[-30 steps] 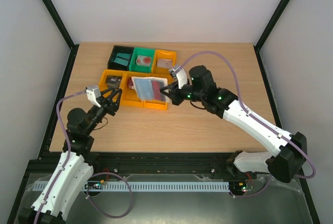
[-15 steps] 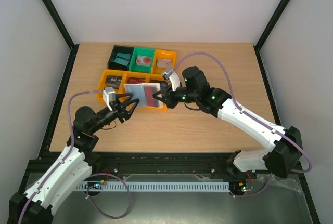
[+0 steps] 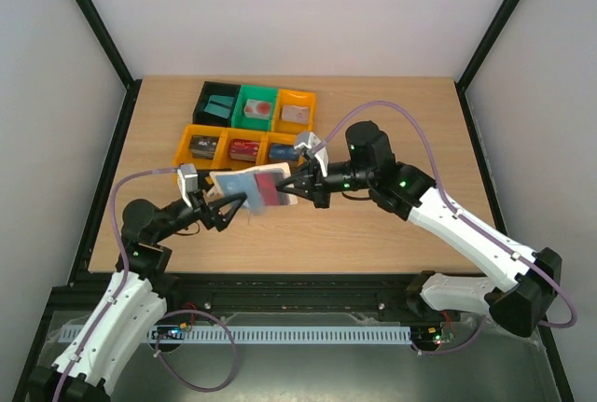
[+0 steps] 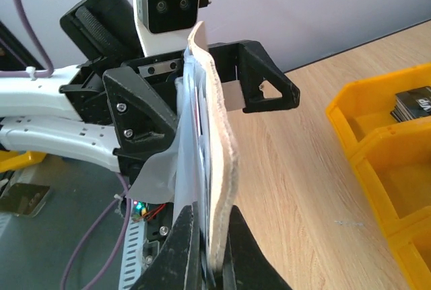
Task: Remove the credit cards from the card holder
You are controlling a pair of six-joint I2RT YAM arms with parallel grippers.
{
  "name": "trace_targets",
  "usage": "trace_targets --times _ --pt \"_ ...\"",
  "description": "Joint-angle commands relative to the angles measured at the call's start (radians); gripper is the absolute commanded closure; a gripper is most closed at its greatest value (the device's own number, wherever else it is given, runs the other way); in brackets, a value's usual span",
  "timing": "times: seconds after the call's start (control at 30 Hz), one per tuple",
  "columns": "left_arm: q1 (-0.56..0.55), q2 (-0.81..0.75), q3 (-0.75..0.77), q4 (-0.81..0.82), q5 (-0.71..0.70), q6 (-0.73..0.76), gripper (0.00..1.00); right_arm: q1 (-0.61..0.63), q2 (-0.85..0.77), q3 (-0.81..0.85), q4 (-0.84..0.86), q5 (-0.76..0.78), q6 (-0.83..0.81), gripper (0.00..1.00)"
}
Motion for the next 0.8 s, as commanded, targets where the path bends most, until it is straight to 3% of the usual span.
trace_targets --times 0.0,0.3,0.4,0.53,0.57,0.77 --pt "0.0 -0.002 -0.009 0.083 0.166 0.028 0.0 0.001 -0.006 -0.003 0.023 -0.083 -0.044 0.98" --pt "-0.034 0.018 0.006 0.113 0.211 0.027 0.04 0.001 0.023 0.001 0.014 -0.084 -0.047 0.98" --pt "-0.041 0.022 0.008 0.115 0.192 0.023 0.28 0.002 0.028 0.005 0.008 -0.086 -0.053 0.98" --pt "-0.04 0.016 0.004 0.115 0.174 0.003 0.86 -0.002 0.017 -0.001 -0.006 -0.068 -0.07 0.98" --pt "-0.04 0.014 0.003 0.11 0.166 -0.005 0.96 -0.007 0.014 -0.006 -0.003 -0.057 -0.067 0.98" --pt "-0.025 0.003 0.008 0.095 0.074 -0.033 0.98 -0.06 -0.005 -0.034 0.025 0.086 0.007 0.66"
